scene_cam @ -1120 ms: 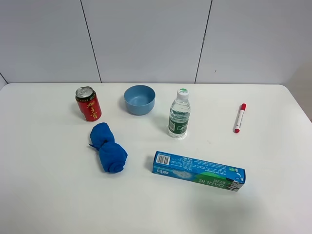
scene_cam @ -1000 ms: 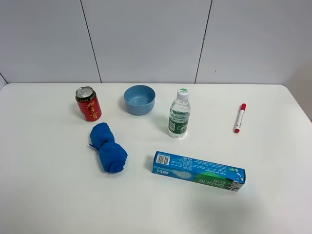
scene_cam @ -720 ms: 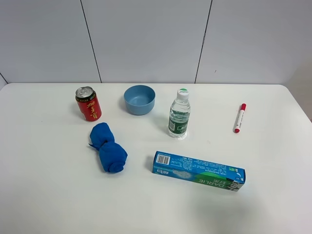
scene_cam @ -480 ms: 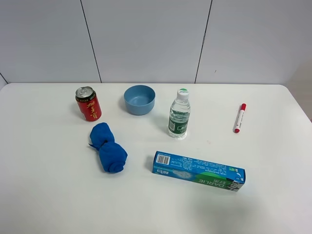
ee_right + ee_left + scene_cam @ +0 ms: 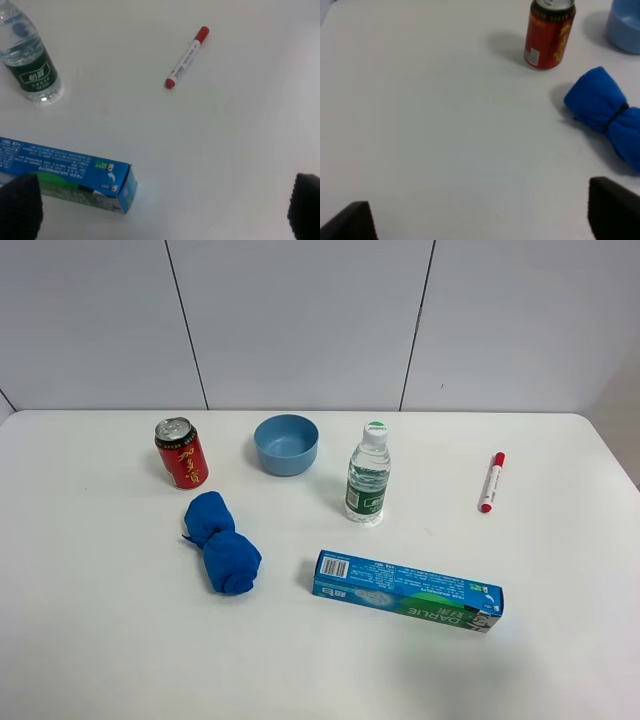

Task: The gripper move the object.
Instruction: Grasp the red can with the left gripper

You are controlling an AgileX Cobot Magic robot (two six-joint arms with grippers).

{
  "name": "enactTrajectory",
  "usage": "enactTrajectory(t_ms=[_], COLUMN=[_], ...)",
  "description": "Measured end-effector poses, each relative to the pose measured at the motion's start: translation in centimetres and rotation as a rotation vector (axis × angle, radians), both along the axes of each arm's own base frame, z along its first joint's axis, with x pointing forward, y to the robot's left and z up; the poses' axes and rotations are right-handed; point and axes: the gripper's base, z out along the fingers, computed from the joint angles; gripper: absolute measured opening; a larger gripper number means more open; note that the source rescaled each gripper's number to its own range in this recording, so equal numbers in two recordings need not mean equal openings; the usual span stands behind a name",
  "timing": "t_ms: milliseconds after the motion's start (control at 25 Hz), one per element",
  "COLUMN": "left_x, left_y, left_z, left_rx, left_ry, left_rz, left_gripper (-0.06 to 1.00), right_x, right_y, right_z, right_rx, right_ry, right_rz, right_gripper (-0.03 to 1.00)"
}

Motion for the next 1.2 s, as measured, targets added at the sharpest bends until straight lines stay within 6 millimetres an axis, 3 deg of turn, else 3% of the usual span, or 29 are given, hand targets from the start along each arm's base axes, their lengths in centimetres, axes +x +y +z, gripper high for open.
enactTrajectory(t_ms=[160, 360, 480, 520, 600, 880, 1200], left_x=[2.4, 7.1, 10.8, 13.4, 15.5, 23.2, 28.3], left_y=[0.1, 0.3, 0.6, 0.8, 0.9, -0.4, -3.7], left_z=[2.1, 5.4, 6.8, 7.3, 7.9, 8.7, 7.7], left_rx=[-0.019, -0.050, -0.057, -0.057, -0.051, -0.032, -0.008], left_ry=[0.087, 0.145, 0.197, 0.247, 0.275, 0.356, 0.408], left_rz=[-0.006, -0.015, -0.018, -0.020, -0.033, -0.121, -0.237], left_gripper=[0.54, 0.54, 0.54, 0.54, 0.54, 0.54, 0.54], right_x=[0.0, 0.0, 0.0, 0.0, 0.0, 0.0, 0.0], right_y=[0.0, 0.0, 0.0, 0.0, 0.0, 0.0, 0.0], right_z=[0.0, 0.0, 0.0, 0.0, 0.0, 0.0, 0.0], right_rx=[0.000, 0.000, 0.000, 0.000, 0.000, 0.000, 0.000], right_ry=[0.000, 0.000, 0.000, 0.000, 0.000, 0.000, 0.000], right_rz=[0.000, 0.000, 0.000, 0.000, 0.000, 0.000, 0.000], right_gripper=[1.00, 1.00, 1.00, 1.00, 1.00, 1.00, 1.00])
